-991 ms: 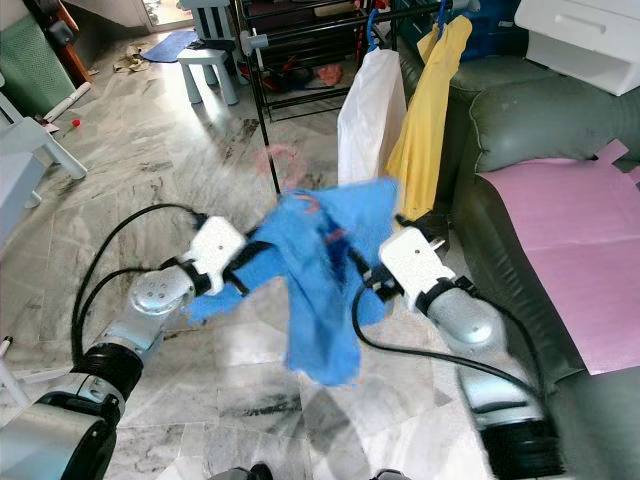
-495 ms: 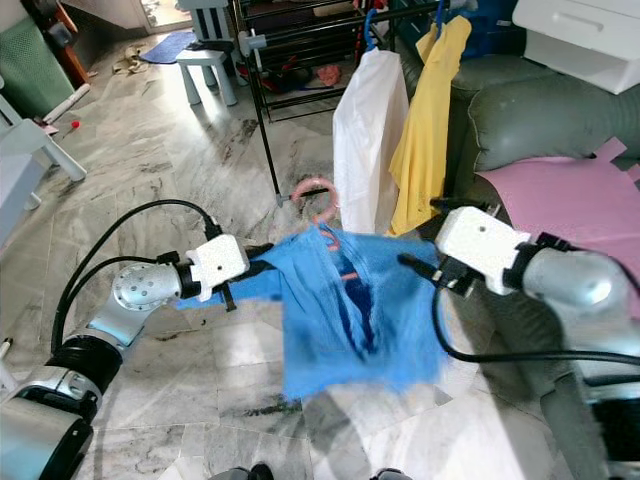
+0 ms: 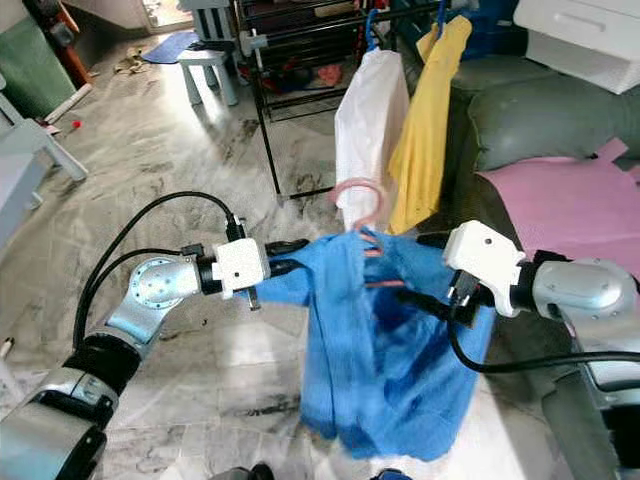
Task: Hang hanger
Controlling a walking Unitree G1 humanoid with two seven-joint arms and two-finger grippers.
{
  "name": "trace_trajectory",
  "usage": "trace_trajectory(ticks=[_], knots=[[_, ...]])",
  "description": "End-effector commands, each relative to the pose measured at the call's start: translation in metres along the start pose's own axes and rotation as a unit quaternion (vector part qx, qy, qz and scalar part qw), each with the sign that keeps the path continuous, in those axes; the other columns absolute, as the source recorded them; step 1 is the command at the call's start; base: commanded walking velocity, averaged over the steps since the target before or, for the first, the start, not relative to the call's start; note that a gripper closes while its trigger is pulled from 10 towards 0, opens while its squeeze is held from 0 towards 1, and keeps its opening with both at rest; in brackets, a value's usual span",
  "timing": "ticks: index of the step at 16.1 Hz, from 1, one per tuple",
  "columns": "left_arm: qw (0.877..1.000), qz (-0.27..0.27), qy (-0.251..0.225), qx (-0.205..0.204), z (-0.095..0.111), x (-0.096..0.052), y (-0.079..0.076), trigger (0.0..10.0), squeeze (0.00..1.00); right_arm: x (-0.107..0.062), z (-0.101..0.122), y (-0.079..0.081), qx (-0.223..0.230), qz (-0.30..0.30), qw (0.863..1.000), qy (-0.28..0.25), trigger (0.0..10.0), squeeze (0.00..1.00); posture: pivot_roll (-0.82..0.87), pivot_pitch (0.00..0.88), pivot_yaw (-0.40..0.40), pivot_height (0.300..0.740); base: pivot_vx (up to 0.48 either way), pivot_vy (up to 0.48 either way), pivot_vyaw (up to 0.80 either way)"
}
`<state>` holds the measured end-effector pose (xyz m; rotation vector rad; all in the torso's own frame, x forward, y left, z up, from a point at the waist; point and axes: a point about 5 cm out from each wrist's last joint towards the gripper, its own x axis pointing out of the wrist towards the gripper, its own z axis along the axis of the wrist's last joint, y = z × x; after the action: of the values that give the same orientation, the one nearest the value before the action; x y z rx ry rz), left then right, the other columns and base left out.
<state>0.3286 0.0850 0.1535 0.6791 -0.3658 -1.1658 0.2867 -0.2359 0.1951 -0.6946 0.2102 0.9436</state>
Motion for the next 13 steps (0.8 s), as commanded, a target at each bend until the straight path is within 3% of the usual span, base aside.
trace_trajectory(ticks=[1, 7, 13], knots=[[0.999, 0.009, -0.029, 0.011, 0.009, -0.001, 0.004, 10.0, 0.00, 0.003, 0.002, 0.001, -0.014, 0.017, 1.000, 0.002, 10.0, 0.00, -0.15, 0.134, 0.119, 0.740, 0.000, 0.000, 0.00], [0.999, -0.031, -0.019, 0.007, 0.000, -0.007, -0.021, 10.0, 0.00, -0.003, 0.010, -0.009, -0.022, 0.015, 1.000, -0.003, 10.0, 0.00, -0.15, 0.137, 0.120, 0.740, 0.000, 0.000, 0.00], [0.999, -0.025, -0.029, 0.018, 0.005, -0.006, -0.018, 10.0, 0.00, -0.009, -0.009, 0.003, 0.026, 0.085, 0.995, 0.038, 10.0, 0.00, -0.15, 0.142, 0.117, 0.740, 0.000, 0.000, 0.00]])
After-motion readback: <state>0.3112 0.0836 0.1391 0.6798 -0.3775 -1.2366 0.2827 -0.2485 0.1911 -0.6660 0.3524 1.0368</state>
